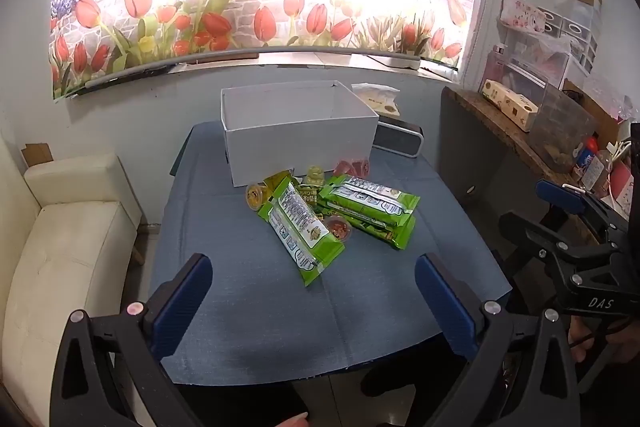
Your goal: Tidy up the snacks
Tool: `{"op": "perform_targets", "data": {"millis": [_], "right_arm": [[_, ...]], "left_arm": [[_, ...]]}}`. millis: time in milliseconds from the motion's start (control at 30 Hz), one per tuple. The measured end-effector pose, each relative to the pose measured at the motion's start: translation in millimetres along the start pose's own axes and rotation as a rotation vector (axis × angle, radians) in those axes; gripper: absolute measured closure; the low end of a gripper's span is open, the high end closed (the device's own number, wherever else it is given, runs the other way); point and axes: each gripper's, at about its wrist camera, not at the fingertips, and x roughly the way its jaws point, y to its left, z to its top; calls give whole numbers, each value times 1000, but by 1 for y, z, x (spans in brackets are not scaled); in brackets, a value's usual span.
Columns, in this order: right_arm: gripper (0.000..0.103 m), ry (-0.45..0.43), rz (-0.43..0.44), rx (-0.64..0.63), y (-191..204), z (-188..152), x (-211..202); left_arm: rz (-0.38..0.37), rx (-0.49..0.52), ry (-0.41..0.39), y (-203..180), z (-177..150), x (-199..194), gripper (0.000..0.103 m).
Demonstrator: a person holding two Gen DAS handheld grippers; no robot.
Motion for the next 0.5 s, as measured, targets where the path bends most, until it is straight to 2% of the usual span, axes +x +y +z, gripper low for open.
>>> {"op": "perform_targets", "data": {"millis": [200,500], "right_arm": [[0,-3,1,0,1,0,-1],[0,1,-1,-7,4,1,-2]], "left_arm": [[-6,5,3,2,7,1,0],[-3,12,-13,-4,1,-3,0]]}}
